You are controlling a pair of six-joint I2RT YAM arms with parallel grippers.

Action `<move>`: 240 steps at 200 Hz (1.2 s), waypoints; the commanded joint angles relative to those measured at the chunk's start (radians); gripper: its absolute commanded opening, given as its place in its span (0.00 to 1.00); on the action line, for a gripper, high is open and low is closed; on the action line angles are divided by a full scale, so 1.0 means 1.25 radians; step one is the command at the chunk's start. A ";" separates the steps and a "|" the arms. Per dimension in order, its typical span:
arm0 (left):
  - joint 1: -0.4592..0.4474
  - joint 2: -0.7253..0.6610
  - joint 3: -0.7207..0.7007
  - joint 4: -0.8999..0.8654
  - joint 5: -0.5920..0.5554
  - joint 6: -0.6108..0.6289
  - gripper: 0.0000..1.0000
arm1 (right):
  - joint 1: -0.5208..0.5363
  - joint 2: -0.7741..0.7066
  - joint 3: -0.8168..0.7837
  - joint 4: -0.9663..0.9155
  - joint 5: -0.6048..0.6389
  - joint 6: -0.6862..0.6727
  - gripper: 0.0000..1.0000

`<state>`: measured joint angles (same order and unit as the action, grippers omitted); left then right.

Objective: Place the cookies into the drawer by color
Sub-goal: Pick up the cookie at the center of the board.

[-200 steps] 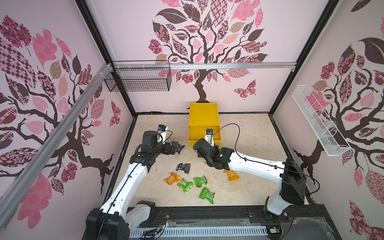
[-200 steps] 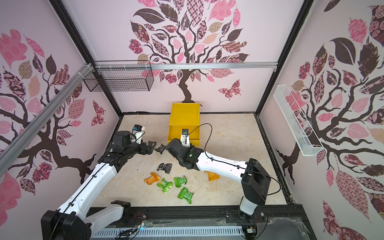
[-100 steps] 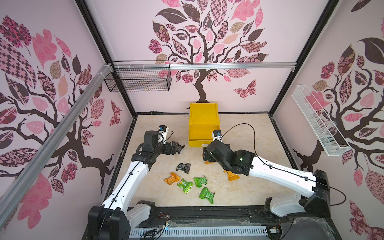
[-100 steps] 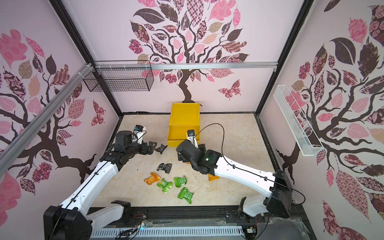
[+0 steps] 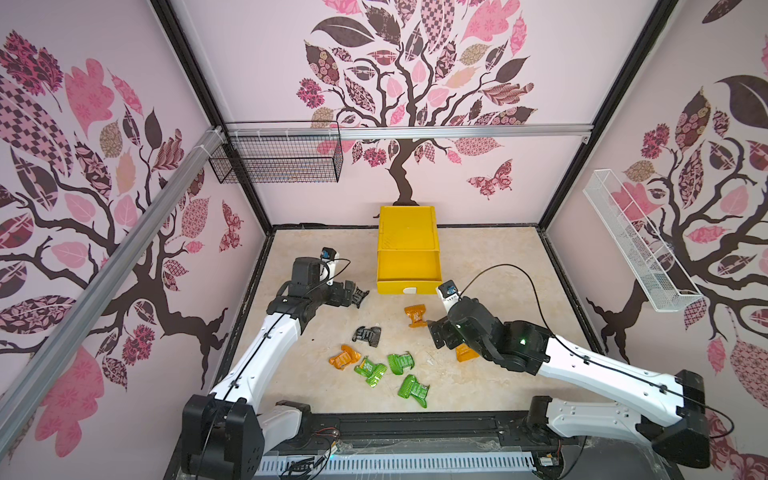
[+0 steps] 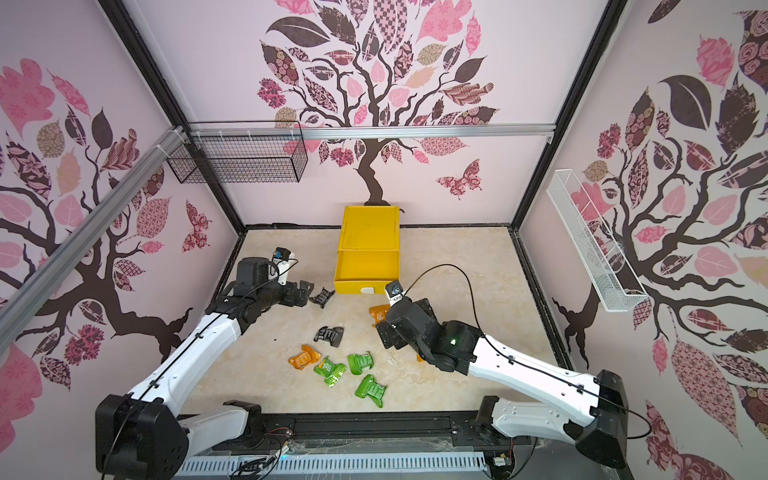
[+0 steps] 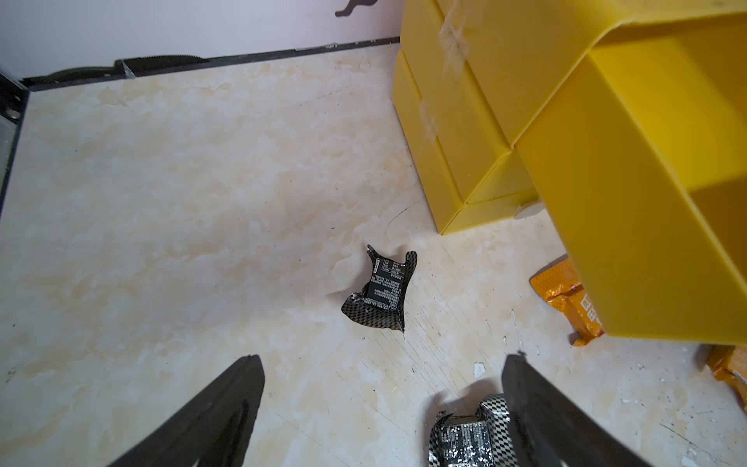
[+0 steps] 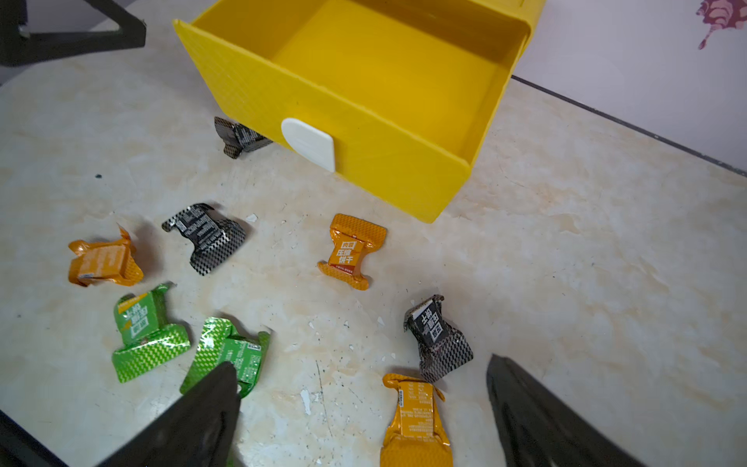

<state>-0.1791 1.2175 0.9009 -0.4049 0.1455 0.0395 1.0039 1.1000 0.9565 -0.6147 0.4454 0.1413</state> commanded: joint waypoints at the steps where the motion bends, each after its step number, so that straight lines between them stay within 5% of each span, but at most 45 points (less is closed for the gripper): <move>1: -0.002 0.031 0.034 -0.016 0.025 0.037 0.97 | -0.083 -0.041 -0.015 0.036 -0.034 -0.060 0.99; 55: -0.006 0.123 0.049 -0.033 0.034 0.051 0.97 | -0.205 -0.251 -0.180 0.119 -0.023 -0.132 0.99; 105: -0.008 0.189 0.050 0.000 0.035 0.050 0.97 | -0.206 -0.351 -0.248 0.178 -0.033 -0.210 0.99; 151: -0.016 0.245 0.043 0.058 0.053 0.057 0.97 | -0.206 -0.385 -0.254 0.042 -0.064 -0.205 0.99; 203: -0.030 0.388 0.143 0.014 0.074 0.014 0.95 | -0.206 -0.620 -0.428 0.176 -0.176 -0.207 0.99; 240: -0.055 0.434 0.187 -0.019 0.043 0.042 0.93 | -0.207 -0.607 -0.441 0.187 -0.205 -0.222 0.99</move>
<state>-0.2237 1.7378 1.1000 -0.3943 0.2173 0.0788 0.7494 0.3298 0.4026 -0.4381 0.2401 -0.1173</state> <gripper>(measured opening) 0.930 0.993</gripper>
